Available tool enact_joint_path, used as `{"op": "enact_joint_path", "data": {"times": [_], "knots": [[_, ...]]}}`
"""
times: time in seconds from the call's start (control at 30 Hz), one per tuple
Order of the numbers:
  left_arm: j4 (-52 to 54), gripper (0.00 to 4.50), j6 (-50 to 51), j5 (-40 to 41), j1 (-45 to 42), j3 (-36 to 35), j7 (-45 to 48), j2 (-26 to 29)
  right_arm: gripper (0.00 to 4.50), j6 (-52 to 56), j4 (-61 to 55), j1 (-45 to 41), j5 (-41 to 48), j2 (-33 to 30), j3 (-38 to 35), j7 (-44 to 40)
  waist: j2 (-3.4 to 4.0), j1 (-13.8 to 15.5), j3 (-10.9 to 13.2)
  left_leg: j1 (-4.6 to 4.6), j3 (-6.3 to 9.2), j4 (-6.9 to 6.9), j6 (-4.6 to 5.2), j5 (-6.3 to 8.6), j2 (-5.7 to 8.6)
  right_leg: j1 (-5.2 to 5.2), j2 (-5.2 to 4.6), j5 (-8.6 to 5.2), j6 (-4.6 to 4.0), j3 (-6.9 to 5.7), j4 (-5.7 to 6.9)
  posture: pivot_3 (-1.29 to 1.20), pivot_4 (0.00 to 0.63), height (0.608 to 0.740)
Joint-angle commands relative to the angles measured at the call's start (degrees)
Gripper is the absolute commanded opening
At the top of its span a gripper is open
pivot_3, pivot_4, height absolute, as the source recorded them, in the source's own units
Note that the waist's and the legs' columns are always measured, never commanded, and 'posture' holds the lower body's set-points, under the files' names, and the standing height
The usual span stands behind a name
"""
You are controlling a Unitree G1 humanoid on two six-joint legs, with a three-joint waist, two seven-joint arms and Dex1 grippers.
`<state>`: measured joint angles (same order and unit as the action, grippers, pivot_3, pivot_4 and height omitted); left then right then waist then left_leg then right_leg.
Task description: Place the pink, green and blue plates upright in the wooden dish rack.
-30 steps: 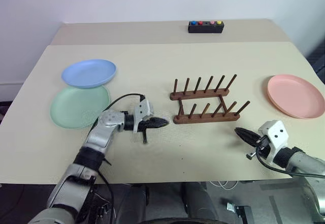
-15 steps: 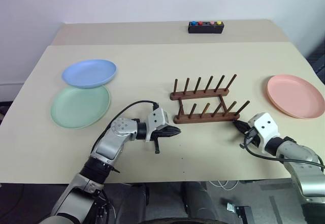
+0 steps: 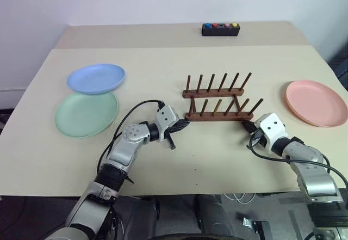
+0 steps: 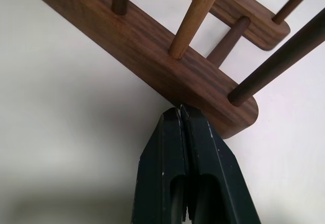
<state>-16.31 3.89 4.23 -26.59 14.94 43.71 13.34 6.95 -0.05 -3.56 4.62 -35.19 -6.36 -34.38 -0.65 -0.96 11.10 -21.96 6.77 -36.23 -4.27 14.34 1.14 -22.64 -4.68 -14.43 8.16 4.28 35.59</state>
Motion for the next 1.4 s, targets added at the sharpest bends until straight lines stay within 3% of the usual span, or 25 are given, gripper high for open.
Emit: {"op": "enact_joint_path", "data": {"times": [0.03, 0.37, 0.67, 0.77, 1.0, 1.37, 1.4], "knots": [[-1.16, 0.09, -1.41, -0.54, -0.89, -1.30, -1.13, 0.26, 0.05, -1.41, 0.98, -1.56, -0.65, 0.19, 0.03, 0.74, 0.00, -0.02, 0.00, 0.01, 0.00, 0.00, 0.00, 0.00, 0.00, 0.00, 0.00, 0.00, 0.00, 0.00, 0.00, 0.00, 0.150, 0.740], [-1.39, 0.09, -2.01, 0.05, -0.87, -1.35, -0.27, 0.82, 0.05, -1.99, -0.12, -0.49, -0.26, -0.42, -0.49, -0.40, 0.00, 0.03, 0.00, 0.01, 0.00, 0.01, 0.00, 0.00, 0.00, 0.00, 0.00, 0.01, 0.02, 0.00, 0.02, 0.00, 0.150, 0.740], [4.92, 0.09, 1.75, 2.73, 2.54, -0.94, 4.22, 2.83, 0.05, 0.21, -6.25, 7.75, 1.91, -5.71, -8.17, -2.43, 0.02, -0.01, -0.01, 0.00, 0.00, 0.06, 0.00, 0.00, 0.00, -0.01, 0.00, -0.01, 0.03, 0.00, 0.01, 0.00, 0.150, 0.740], [9.54, 0.00, 4.76, 5.35, 4.30, -0.23, 8.72, 4.33, 0.87, 3.68, -6.83, 8.82, 4.33, -8.29, -13.15, -3.16, 0.03, -0.10, 0.00, 0.00, 0.00, 0.07, 0.00, 0.00, 0.00, -0.02, 0.00, -0.01, 0.03, 0.00, 0.01, 0.00, 0.150, 0.740], [17.71, 0.00, 9.33, 10.60, 6.38, 1.06, 15.56, 5.75, 4.27, 5.54, 1.52, 3.63, -3.71, -14.95, -15.55, 4.25, 0.04, 0.02, 0.00, -0.02, -0.01, 0.01, 0.01, 0.00, 0.00, 0.00, 0.00, -0.02, -0.03, 0.01, 0.00, 0.00, 0.150, 0.740], [19.65, 0.00, 10.28, 10.64, 6.52, 1.62, 15.04, 5.54, 4.27, -0.65, 26.06, -10.20, -9.41, -15.86, -7.16, 7.78, 0.06, -0.23, 0.00, -0.02, -0.03, 0.04, 0.01, 0.00, 0.00, 0.00, -0.01, -0.02, -0.02, 0.02, -0.04, 0.00, 0.150, 0.740], [19.73, 0.00, 10.31, 10.51, 6.61, 1.57, 14.82, 5.68, 4.04, -1.15, 27.05, -10.86, -9.29, -15.83, -6.76, 7.34, 0.06, -0.24, 0.00, -0.02, -0.03, 0.03, 0.01, 0.00, 0.00, 0.00, -0.01, -0.02, -0.02, 0.02, -0.04, 0.00, 0.150, 0.740]]}}
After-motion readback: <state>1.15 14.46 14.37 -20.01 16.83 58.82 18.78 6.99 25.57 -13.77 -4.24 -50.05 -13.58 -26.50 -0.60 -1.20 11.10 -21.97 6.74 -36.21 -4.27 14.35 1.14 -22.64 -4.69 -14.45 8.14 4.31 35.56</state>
